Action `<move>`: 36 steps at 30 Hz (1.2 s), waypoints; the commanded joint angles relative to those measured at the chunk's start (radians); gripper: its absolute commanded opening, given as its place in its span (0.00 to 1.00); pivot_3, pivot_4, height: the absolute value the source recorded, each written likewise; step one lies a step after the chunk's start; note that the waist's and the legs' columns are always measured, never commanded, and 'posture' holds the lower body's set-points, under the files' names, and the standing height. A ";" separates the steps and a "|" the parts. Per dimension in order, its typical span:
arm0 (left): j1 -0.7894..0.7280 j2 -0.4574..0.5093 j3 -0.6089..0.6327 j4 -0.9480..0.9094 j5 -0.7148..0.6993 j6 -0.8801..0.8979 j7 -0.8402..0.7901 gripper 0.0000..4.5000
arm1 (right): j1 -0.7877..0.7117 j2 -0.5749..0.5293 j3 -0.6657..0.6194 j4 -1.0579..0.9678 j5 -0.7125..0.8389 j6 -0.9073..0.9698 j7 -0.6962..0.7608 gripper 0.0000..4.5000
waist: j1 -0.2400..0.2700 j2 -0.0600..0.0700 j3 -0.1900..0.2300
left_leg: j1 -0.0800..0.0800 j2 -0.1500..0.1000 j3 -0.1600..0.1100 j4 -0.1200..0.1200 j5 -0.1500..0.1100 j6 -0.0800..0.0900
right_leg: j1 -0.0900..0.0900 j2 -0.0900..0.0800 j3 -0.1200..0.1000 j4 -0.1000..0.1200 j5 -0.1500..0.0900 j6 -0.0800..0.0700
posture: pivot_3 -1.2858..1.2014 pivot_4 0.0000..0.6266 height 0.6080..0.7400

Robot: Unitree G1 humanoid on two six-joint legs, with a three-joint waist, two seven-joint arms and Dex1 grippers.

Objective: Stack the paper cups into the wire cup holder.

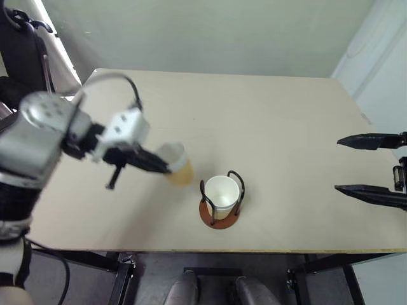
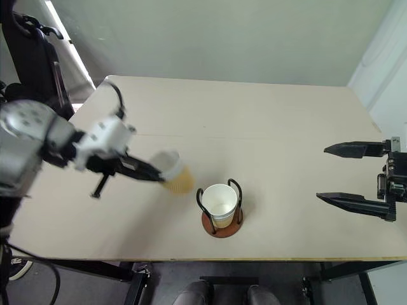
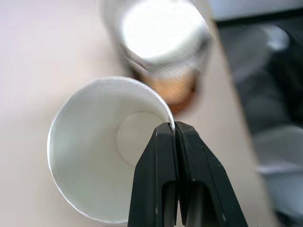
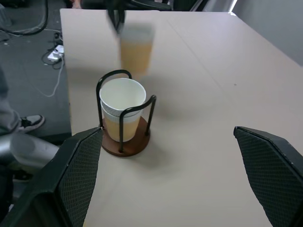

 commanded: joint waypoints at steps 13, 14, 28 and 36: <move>-0.367 -0.166 -0.334 0.120 -0.287 -0.143 -0.036 0.01 | -0.011 -0.041 -0.035 -0.011 -0.005 -0.035 -0.009 1.00 | 0.004 -0.001 0.000 | -0.004 -0.002 0.005 0.004 -0.003 0.005 | -0.001 -0.004 0.000 -0.001 0.000 0.008 | 0.52 0.24 1.00; -0.379 -0.163 -0.365 0.119 -0.293 -0.162 -0.036 0.01 | -0.008 -0.041 -0.040 -0.016 -0.003 -0.032 -0.011 1.00 | 0.004 -0.001 0.000 | -0.004 -0.002 0.005 0.004 -0.003 0.005 | -0.002 -0.004 0.001 -0.001 0.000 0.008 | 0.52 0.24 1.00; -0.469 -0.111 -0.691 0.111 -0.323 -0.387 -0.036 0.01 | 0.060 -0.026 -0.129 -0.092 0.015 0.028 -0.044 1.00 | 0.006 0.000 0.001 | -0.006 -0.003 0.006 0.009 -0.004 0.008 | -0.001 -0.005 0.001 -0.002 -0.001 0.010 | 0.52 0.24 1.00; -0.483 -0.107 -0.762 0.115 -0.286 -0.451 -0.036 0.01 | 0.082 -0.027 -0.158 -0.108 0.022 0.043 -0.051 1.00 | 0.005 0.000 0.001 | -0.009 -0.003 0.006 0.017 -0.007 0.012 | -0.001 -0.005 0.001 -0.001 -0.001 0.011 | 0.52 0.24 1.00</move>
